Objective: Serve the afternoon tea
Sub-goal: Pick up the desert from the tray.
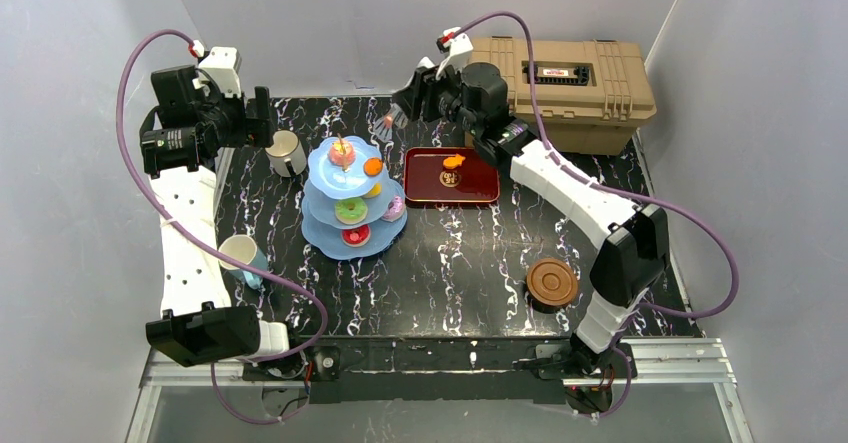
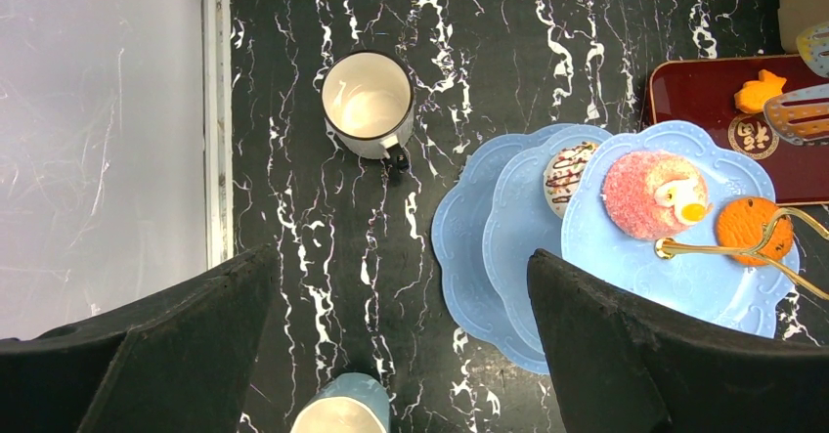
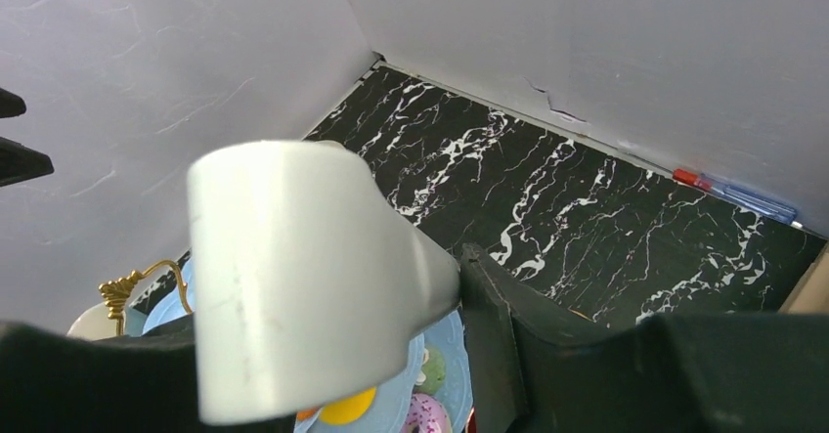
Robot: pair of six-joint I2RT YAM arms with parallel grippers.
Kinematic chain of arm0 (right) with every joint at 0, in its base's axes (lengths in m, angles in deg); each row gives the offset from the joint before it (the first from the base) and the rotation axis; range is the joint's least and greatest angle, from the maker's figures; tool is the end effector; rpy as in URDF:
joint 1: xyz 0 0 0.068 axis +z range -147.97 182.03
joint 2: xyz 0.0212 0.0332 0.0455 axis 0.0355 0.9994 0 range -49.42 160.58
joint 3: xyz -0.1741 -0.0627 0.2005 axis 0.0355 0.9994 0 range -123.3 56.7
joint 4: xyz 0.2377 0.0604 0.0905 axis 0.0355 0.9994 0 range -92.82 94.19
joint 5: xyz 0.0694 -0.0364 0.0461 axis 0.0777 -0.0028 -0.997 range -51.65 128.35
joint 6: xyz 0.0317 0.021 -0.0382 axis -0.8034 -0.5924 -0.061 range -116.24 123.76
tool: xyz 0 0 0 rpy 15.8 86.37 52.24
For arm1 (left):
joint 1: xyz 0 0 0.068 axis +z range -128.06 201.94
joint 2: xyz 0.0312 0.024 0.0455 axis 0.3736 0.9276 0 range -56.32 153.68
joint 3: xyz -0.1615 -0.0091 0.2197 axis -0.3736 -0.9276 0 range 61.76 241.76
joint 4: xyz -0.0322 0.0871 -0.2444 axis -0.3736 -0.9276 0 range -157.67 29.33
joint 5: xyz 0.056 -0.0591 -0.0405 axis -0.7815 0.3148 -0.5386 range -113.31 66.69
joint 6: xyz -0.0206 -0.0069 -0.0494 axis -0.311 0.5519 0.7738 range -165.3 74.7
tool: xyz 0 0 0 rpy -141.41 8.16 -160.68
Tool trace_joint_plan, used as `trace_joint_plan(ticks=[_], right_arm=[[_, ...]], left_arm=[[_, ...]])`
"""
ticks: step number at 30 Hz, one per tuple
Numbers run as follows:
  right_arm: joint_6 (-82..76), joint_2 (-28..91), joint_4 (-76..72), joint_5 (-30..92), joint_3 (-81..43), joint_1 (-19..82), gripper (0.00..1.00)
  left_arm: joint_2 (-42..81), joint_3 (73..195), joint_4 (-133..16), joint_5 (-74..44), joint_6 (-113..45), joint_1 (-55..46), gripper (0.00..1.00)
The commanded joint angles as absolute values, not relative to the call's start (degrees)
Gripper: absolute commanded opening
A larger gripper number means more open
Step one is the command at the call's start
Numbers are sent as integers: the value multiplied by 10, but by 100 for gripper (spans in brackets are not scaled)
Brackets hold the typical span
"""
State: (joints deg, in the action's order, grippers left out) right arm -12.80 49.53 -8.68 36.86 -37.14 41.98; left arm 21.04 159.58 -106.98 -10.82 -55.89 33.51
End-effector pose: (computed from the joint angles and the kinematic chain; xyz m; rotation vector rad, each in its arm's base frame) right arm 0.3214 0.2704 0.4136 -0.3480 1.5756 0.7924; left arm 0.2648 0.0464 0.4655 0.1205 2.0070 0.0261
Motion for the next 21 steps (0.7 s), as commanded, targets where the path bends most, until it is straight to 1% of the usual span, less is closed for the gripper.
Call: trace_joint_plan(ticks=[1,5,8,11,17,21], right_arm=[[-111,447,-109,398,-363,420,57],[-77,432,-100,442,-314,410,56],[-70,417,-118,466,-260,396,52],[-60,406,-139,502,-205,389,51],[-60,406,-188,579,-129,388,54],[-64,400,-266,611,-70,387,55]], left_arm=[[194,1595,-1066,-109,-565,339,98],[197,1596,-1067,-106,-564,338,98],[197,1596,-1068,-103,-563,338,98],[198,1597,-1070,-101,-564,339,98],[200,1601,-1072,-99,-565,339,98],[201,1601,-1073,-99,-567,338,98]])
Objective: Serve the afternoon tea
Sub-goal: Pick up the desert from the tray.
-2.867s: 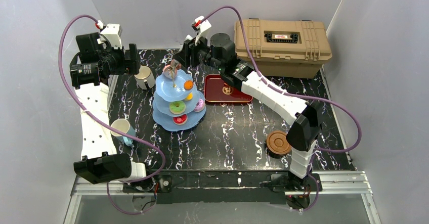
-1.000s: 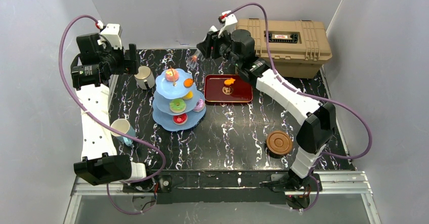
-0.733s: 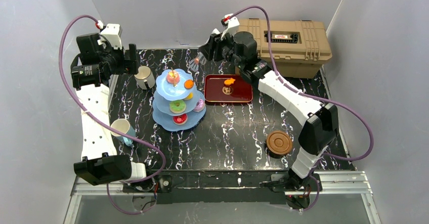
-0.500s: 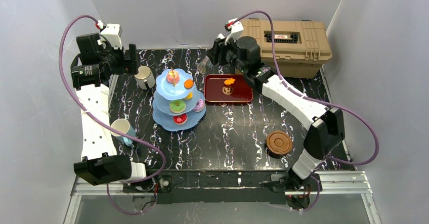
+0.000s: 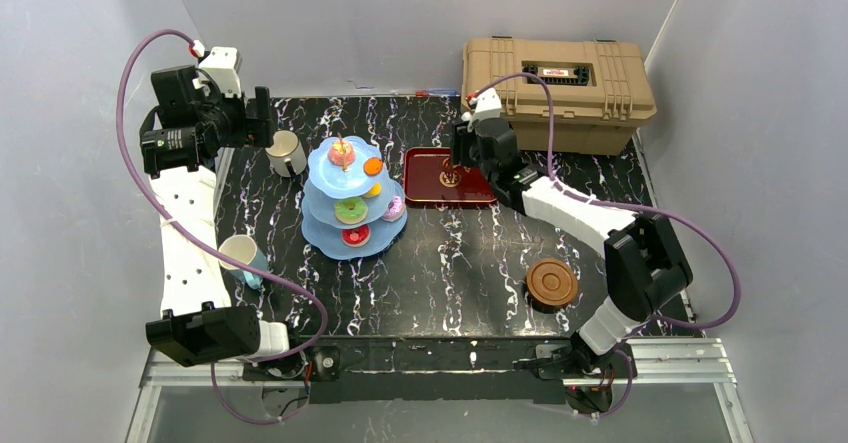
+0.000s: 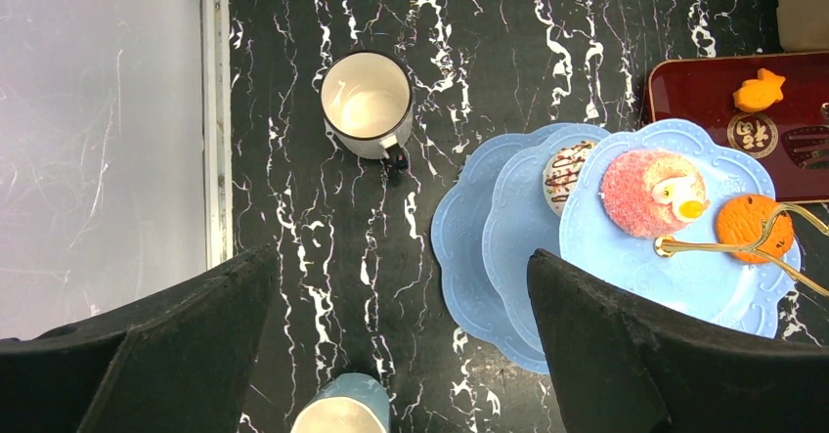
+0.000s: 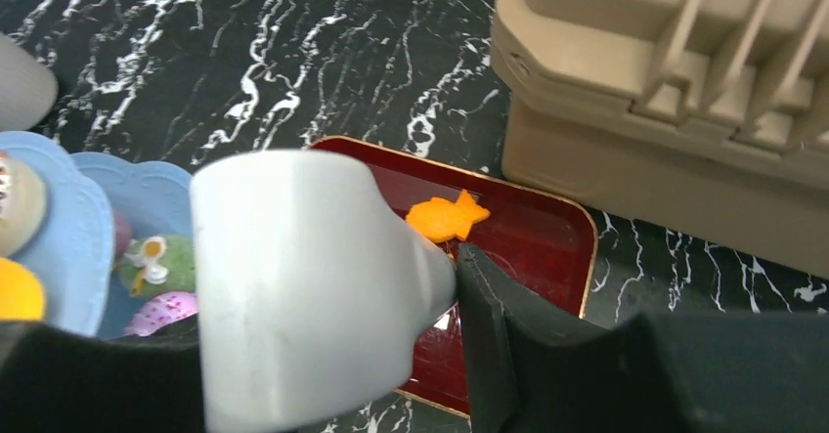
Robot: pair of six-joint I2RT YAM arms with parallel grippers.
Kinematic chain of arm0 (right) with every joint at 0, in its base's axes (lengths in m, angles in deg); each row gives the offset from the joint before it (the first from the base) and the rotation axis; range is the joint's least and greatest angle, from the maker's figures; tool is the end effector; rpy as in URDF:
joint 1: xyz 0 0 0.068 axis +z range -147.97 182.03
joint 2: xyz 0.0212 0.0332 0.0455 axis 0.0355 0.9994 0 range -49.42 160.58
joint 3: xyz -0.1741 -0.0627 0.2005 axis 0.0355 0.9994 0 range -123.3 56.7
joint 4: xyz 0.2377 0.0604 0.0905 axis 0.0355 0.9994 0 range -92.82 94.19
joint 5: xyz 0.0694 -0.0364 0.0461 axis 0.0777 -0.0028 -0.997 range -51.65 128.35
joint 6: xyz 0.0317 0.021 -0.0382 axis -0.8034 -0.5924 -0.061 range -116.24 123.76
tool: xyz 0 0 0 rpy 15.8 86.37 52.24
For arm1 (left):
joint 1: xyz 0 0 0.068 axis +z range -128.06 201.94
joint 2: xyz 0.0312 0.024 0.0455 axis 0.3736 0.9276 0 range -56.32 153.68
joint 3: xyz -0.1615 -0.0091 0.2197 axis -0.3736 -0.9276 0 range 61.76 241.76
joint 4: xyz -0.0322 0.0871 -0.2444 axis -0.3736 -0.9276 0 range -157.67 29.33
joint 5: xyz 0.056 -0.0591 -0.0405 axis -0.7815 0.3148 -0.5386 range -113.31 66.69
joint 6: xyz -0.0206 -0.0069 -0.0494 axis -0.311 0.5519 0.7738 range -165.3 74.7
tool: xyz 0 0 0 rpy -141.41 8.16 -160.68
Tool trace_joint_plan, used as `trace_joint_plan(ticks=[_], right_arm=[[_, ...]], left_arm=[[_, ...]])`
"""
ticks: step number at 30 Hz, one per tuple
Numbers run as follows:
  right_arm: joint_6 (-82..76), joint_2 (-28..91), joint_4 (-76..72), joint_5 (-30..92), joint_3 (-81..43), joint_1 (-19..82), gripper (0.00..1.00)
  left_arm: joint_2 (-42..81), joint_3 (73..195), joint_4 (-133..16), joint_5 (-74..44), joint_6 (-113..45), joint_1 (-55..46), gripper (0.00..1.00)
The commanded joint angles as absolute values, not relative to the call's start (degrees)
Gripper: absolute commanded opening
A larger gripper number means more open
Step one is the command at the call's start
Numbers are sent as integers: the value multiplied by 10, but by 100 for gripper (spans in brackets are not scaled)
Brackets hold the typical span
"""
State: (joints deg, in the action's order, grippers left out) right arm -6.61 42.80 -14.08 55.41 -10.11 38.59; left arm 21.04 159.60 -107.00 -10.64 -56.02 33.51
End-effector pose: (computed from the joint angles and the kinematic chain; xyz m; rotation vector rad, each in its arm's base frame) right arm 0.3130 0.2191 0.2999 -0.2036 1.8062 0.3118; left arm 0.2647 0.0462 0.4656 0.1247 2.0064 0.0244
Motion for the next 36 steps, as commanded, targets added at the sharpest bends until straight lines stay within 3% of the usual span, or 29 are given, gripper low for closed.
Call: trace_joint_plan(ticks=[1,21,30,36], right_arm=[[-65,402,-274,615,-66,388,55],[-134,502,-386,665,-61,386,56],[-150,527,-333,761,-78,395,53],[-169,542,-334,756,-84,395,55]], left_arm=[[201,1601,-1073,-99,-568,338,98],[204,1598,-1071,-105,-576,339,98],[203,1597,-1066,-103,-576,339,98],[202,1597,-1067,-103,-577,339,98]])
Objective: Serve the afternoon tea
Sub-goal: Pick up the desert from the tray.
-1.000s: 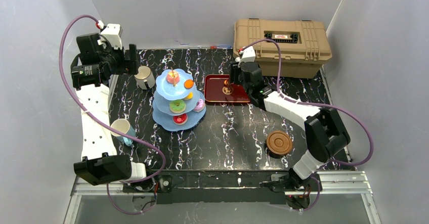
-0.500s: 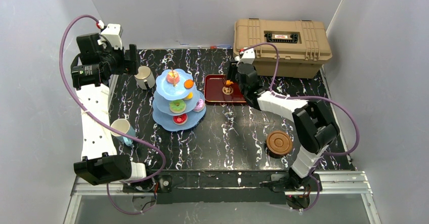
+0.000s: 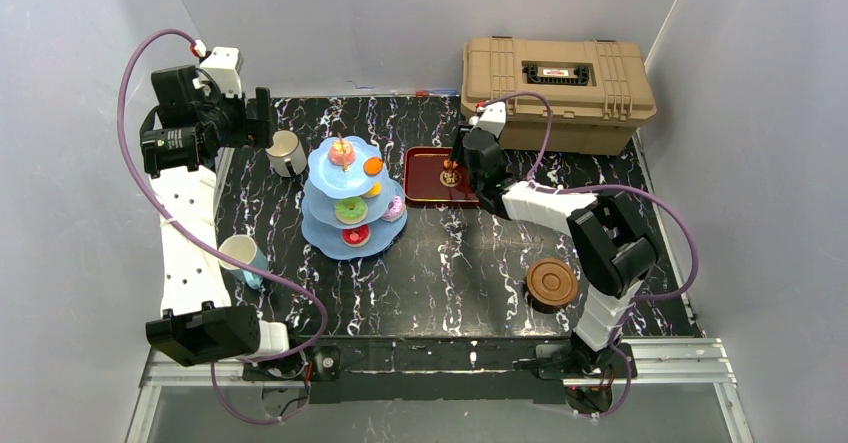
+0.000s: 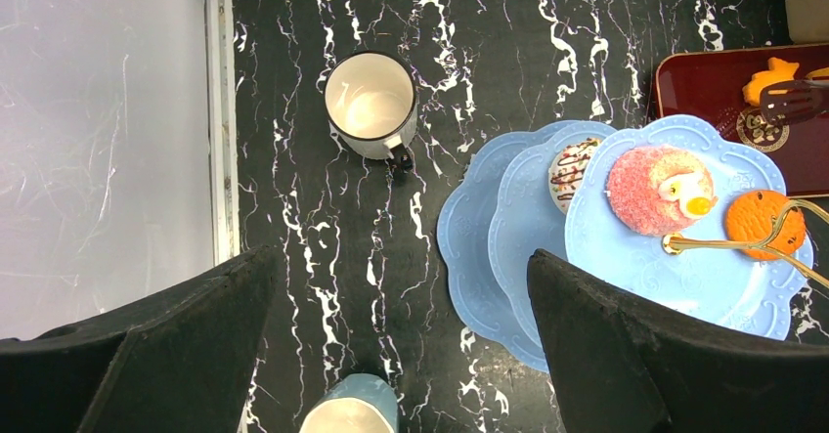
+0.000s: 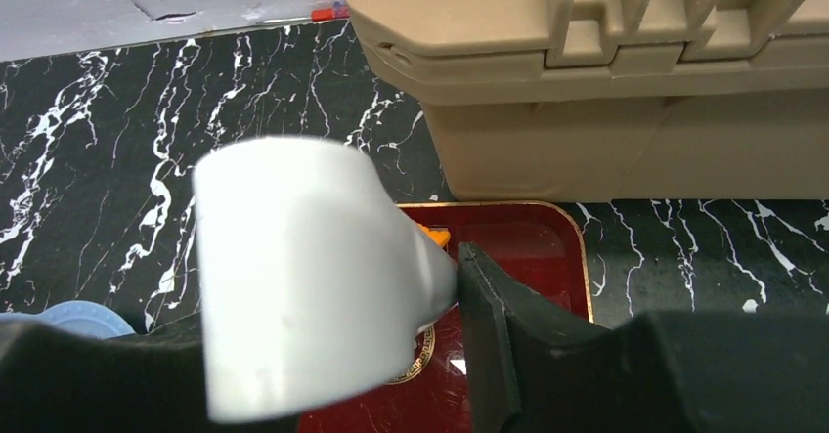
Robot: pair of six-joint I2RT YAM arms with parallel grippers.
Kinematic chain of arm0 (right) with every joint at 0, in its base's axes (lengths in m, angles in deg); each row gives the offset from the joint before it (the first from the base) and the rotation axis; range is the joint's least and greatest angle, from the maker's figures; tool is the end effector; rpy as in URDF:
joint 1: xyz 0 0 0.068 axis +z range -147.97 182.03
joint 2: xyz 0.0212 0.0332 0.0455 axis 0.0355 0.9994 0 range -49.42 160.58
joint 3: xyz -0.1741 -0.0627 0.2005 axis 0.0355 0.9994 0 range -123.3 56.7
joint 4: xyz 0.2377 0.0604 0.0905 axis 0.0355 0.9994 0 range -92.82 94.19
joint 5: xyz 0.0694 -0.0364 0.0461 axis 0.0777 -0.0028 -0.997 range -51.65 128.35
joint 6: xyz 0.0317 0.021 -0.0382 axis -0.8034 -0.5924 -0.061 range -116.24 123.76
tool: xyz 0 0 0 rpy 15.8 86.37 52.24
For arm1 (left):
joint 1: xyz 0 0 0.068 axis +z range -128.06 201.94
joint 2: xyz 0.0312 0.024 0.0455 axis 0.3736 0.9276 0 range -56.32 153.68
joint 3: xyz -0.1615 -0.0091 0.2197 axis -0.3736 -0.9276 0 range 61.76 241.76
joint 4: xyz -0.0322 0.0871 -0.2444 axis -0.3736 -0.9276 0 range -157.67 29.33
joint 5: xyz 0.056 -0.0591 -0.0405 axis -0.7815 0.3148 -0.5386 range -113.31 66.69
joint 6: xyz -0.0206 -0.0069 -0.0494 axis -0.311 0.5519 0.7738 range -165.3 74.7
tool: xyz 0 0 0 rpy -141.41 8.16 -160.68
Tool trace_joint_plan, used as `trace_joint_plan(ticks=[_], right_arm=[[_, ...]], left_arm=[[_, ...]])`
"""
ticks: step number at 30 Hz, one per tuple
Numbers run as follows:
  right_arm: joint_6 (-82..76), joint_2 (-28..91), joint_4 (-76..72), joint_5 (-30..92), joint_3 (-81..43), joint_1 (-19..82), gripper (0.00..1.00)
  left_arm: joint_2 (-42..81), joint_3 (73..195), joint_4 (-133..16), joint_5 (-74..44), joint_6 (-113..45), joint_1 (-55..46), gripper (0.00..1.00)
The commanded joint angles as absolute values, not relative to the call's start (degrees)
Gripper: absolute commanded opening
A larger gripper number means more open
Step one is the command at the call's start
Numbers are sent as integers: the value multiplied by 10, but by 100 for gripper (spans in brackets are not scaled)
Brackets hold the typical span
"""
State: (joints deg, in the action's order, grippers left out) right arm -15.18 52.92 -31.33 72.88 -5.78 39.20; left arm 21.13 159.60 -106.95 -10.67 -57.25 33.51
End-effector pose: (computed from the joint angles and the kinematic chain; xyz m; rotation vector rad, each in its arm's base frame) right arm 0.3343 0.2281 0.2401 0.1565 1.7302 0.1870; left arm 0.2653 0.0464 0.4653 0.1459 2.0058 0.0385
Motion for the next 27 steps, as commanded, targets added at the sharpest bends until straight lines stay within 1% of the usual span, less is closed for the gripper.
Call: trace_joint_plan(ticks=[1,10,14,19,27], right_arm=[[-172,546,-335,756,-85,394,56],[-201,563,-369,739,-80,394,62],[-200,567,-400,730,-71,393,60],[-201,569,-443,726,-51,390,53],[-192,586,-471,722,-59,388,33]], left_arm=[[202,1598,-1067,-103,-578,339,98],[197,1596,-1068,-104,-583,339,98],[193,1592,-1067,-106,-586,339,98],[191,1588,-1068,-107,-587,340,98],[189,1580,-1066,-104,-589,339,98]])
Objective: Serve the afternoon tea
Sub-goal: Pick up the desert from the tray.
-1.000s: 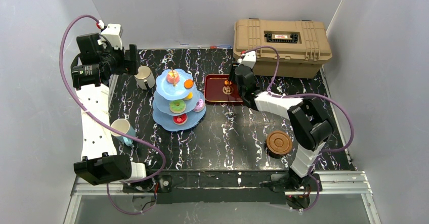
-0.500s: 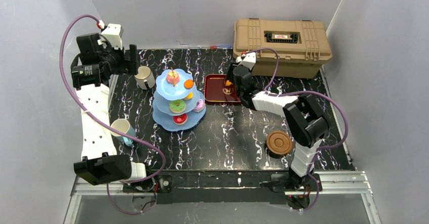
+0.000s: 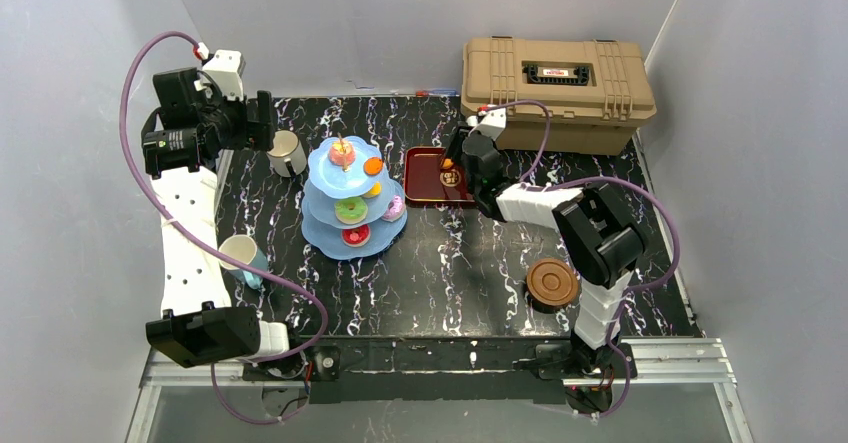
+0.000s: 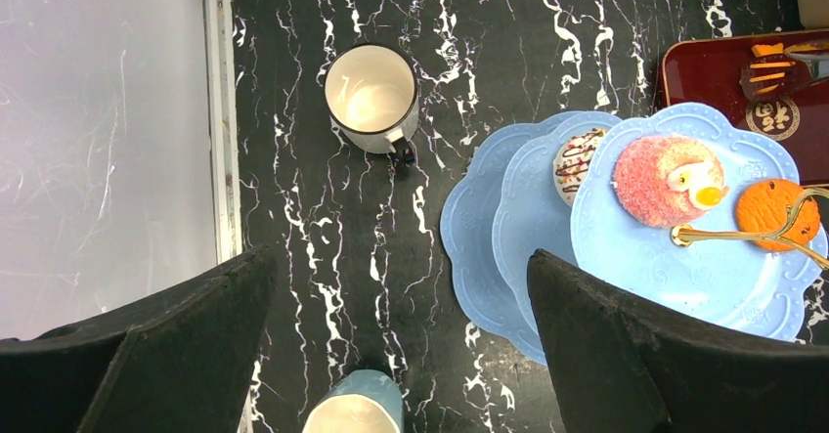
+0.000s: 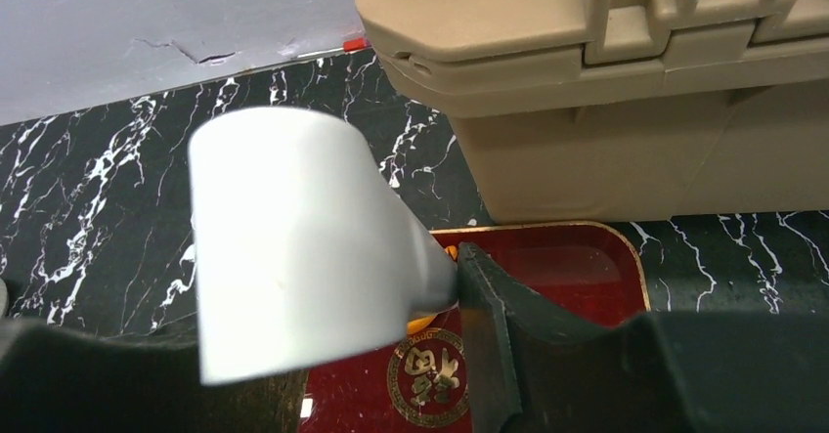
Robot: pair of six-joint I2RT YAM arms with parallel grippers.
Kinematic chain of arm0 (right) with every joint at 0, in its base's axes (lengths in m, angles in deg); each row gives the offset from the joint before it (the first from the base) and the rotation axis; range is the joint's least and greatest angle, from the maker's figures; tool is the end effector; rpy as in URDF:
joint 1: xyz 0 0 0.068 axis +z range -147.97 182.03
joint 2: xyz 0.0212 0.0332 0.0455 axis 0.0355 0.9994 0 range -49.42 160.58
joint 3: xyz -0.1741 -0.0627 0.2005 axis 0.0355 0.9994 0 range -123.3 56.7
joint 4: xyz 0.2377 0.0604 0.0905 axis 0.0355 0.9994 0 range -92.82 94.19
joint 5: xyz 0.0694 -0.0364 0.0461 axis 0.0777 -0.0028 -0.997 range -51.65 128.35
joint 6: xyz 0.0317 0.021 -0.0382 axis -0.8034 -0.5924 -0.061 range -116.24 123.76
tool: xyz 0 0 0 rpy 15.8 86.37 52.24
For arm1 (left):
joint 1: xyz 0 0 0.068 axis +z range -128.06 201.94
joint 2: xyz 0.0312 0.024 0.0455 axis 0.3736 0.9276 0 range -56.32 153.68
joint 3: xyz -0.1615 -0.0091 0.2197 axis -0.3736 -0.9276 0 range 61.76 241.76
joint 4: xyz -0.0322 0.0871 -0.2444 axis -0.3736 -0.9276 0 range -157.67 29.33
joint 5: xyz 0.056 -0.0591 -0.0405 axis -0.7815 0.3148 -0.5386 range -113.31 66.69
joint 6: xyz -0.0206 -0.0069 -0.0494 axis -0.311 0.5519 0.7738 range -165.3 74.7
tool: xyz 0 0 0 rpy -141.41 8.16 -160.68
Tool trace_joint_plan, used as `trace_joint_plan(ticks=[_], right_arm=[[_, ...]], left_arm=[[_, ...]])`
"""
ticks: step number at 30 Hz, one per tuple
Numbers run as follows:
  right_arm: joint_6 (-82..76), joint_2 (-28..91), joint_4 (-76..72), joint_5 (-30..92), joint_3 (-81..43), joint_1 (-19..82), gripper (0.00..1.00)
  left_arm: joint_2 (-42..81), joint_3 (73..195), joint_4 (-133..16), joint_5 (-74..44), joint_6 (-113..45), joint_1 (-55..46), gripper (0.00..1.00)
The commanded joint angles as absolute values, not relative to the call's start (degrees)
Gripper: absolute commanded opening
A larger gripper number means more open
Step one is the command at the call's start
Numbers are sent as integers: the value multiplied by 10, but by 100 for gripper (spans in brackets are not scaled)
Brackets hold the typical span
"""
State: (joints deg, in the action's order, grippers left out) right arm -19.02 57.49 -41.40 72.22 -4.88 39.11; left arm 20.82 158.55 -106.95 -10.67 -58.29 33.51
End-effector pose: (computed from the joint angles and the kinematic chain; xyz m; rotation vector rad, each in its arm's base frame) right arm 0.3426 0.2341 0.2218 0.2330 1.6605 0.2906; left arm 0.2651 0.0463 0.4610 0.1631 2.0171 0.0465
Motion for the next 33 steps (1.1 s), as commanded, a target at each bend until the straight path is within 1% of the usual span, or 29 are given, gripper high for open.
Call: trace_joint_plan(ticks=[1,3,6,7,11,15,16,18,20,21,23,24,33], right_arm=[[-192,589,-461,722,-67,388,32],[-188,595,-444,722,-80,388,34],[-186,603,-407,722,-105,388,44],[-186,606,-397,722,-111,388,46],[-185,614,-384,720,-121,388,49],[-179,621,-370,720,-130,390,48],[-174,622,-367,721,-133,392,46],[-158,622,-367,722,-134,398,38],[-143,615,-377,729,-127,404,25],[-135,608,-384,732,-119,405,17],[-124,591,-401,735,-101,408,4],[-119,582,-408,735,-92,409,1],[-93,509,-459,697,-32,416,1]], left_arm=[[188,1580,-1066,-104,-589,340,98],[188,1580,-1065,-104,-592,339,98],[188,1581,-1064,-105,-592,339,98],[188,1581,-1064,-105,-592,339,98],[189,1580,-1062,-103,-591,339,98],[187,1580,-1061,-103,-593,339,98],[188,1580,-1062,-103,-594,339,98],[187,1580,-1062,-102,-594,339,98],[187,1579,-1062,-101,-594,339,98],[187,1578,-1062,-101,-594,339,98],[187,1579,-1062,-99,-594,339,98],[187,1580,-1061,-98,-594,340,98],[185,1581,-1063,-90,-589,339,98]])
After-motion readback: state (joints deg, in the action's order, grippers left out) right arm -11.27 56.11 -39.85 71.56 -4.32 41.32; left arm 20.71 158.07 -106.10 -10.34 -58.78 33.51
